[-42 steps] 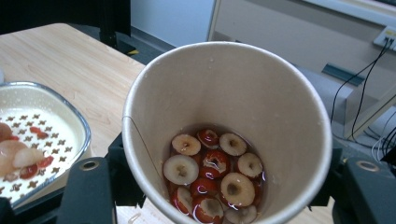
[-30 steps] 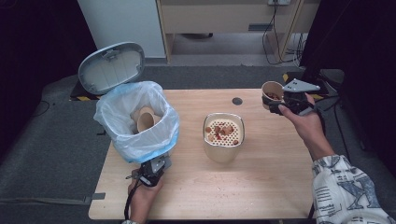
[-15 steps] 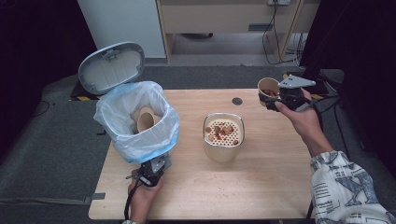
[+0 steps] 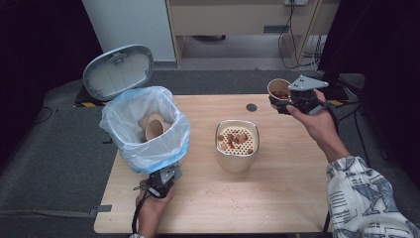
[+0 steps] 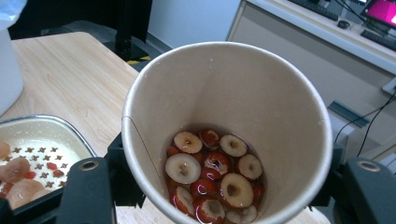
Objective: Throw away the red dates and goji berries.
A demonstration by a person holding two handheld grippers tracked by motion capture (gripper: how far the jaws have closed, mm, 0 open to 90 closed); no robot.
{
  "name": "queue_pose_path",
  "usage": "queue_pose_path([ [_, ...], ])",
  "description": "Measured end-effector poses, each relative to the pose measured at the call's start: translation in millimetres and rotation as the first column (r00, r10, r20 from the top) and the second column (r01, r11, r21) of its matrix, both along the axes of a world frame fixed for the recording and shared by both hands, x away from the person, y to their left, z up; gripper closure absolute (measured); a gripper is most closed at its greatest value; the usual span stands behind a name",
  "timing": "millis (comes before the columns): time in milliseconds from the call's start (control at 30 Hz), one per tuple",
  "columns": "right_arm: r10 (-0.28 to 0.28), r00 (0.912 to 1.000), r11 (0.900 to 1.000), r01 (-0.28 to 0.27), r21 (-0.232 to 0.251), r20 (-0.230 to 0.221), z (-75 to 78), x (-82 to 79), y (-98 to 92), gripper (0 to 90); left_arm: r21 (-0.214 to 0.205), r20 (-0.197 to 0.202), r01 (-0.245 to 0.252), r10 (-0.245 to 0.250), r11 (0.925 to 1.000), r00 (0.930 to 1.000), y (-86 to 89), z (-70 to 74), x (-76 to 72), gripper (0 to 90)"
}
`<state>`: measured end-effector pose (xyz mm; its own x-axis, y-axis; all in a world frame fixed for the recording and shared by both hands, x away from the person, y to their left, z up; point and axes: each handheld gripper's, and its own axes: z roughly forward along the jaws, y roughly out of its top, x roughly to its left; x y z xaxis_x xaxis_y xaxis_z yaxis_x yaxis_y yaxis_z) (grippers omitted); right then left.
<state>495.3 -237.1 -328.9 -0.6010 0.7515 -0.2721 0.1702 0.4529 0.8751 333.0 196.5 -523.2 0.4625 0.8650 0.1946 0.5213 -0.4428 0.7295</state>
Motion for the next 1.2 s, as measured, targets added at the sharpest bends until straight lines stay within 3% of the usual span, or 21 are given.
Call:
queue_pose_path([
  [500, 0.068, 0.9953, 0.9972, -0.066, -0.037, 0.068, 10.5, 1.1, 21.7, 33.0, 0.001, -0.001, 0.001, -0.001, 1.0, 1.0, 0.0, 0.1, 0.1, 87.9],
  [733, 0.119, 0.9861, 0.9895, -0.108, -0.097, 0.116, 9.4, -1.1, 36.7, 32.7, 0.001, -0.001, 0.001, -0.001, 1.0, 1.0, 0.0, 0.1, 0.0, 87.9],
  [967, 0.129, 0.9841, 0.9863, -0.115, -0.119, 0.122, 8.5, -1.7, 42.8, 32.7, 0.001, 0.0, 0.001, -0.001, 1.0, 1.0, -0.1, 0.1, 0.1, 87.9],
  [1200, 0.168, 0.975, 0.976, -0.144, -0.163, 0.145, 10.7, -6.3, 54.6, 32.7, 0.003, -0.001, 0.0, 0.0, 1.0, 1.0, -0.1, 0.2, 0.0, 87.9],
])
